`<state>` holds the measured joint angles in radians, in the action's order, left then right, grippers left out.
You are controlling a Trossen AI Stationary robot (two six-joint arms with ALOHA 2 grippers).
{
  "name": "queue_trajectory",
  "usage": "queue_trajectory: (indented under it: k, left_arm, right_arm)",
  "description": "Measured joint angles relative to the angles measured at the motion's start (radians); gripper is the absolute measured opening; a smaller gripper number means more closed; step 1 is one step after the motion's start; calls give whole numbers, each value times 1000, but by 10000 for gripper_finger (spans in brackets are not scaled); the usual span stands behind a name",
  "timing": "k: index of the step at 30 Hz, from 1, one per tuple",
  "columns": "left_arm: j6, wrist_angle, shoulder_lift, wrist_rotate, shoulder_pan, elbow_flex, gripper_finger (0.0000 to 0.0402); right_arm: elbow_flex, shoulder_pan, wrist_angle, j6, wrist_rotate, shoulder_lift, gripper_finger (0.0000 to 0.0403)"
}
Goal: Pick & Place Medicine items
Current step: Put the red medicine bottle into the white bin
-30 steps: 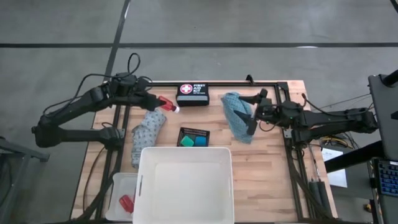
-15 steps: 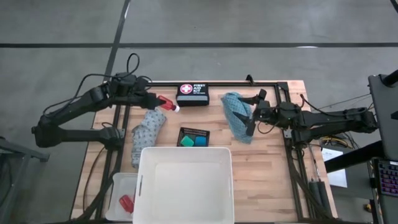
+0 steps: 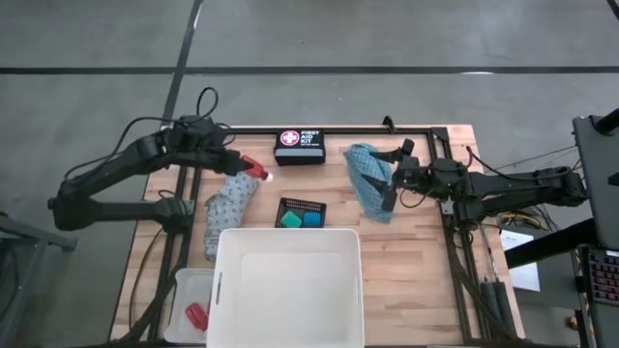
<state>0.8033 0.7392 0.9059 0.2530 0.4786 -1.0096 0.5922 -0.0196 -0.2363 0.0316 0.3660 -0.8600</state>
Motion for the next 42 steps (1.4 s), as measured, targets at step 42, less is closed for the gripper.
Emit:
queue_trajectory:
  k: [42]
  left_arm:
    - [230,832,-354,43,0,-52,130]
  right_arm:
    - [0,0,0,2,0,-28,302]
